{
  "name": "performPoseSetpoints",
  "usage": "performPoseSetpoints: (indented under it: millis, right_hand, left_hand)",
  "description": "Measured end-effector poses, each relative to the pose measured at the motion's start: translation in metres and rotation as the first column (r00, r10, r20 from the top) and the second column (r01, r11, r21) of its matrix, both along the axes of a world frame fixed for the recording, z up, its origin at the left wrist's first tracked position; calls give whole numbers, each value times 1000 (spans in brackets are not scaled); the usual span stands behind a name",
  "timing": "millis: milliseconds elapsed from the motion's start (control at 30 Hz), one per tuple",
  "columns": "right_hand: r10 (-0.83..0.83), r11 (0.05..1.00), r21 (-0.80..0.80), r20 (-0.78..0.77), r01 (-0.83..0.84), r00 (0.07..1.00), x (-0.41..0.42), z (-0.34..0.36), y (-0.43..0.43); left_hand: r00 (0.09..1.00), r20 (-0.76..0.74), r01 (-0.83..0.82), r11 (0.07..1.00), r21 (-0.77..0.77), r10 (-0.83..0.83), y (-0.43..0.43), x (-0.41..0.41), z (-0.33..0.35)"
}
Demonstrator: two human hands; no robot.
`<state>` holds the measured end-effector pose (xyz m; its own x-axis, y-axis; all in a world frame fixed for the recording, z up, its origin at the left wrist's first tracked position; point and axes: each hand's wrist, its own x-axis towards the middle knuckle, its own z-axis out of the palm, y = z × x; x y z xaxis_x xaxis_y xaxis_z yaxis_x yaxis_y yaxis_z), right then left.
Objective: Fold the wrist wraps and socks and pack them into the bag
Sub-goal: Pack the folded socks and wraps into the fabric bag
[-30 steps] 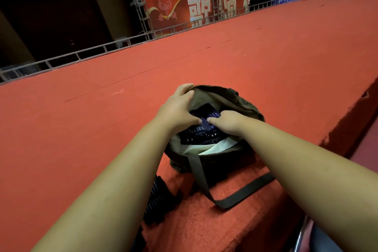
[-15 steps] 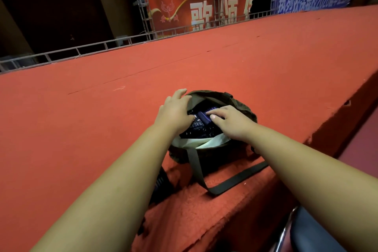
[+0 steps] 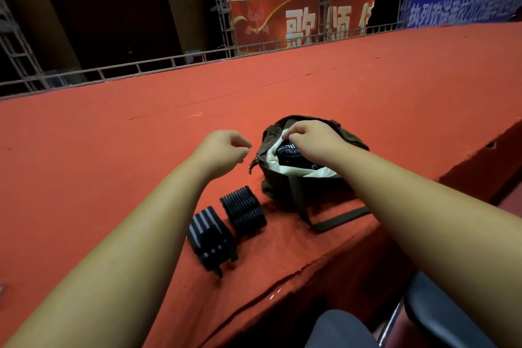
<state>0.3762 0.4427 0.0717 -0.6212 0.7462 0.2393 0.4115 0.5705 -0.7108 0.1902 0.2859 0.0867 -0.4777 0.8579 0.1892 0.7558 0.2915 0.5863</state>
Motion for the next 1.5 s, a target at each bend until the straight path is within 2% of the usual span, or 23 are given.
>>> performPoseSetpoints:
  millis: [100, 267, 500, 867, 967, 1033, 1133, 1233, 1367, 1500]
  right_hand:
    - [52, 999, 7, -18, -52, 998, -18, 2, -40]
    - [155, 985, -69, -67, -160, 986, -61, -1, -110]
    - [335, 930, -129, -78, -343, 939, -130, -22, -204]
    - [589, 796, -169, -8, -582, 808, -237, -71, -350]
    - [624, 771, -186, 24, -609, 781, -256, -84, -380]
    - [646, 754, -196, 48, -627, 762, -266, -91, -395]
    - [672, 734, -190, 72, -652, 737, -282, -97, -413]
    - [685, 727, -170, 117, -665, 719, -300, -100, -425]
    - [703, 710, -113, 153, -695, 694, -331, -100, -437]
    - [685, 714, 42, 163, -699, 710, -365, -95, -456]
  left_hand:
    - [993, 111, -37, 999, -1, 37, -42, -9, -6]
    - [960, 260, -115, 993, 16, 107, -118, -29, -16]
    - [899, 368, -271, 962, 40, 238, -238, -66, -40]
    - [702, 494, -607, 794, 38, 513, -429, -128, -110]
    - [660, 472, -670, 742, 18, 585, -463, -140, -129]
    - [659, 394, -704, 710, 21, 641, -483, -150, -141]
    - [671, 147, -732, 681, -25, 727, -514, -165, -166]
    - [661, -79, -750, 659, -57, 746, -543, -179, -199]
    - [660, -70, -749, 662, 18, 748, -553, -187, -215]
    - [655, -46, -753, 657, 35, 754, -551, -190, -218]
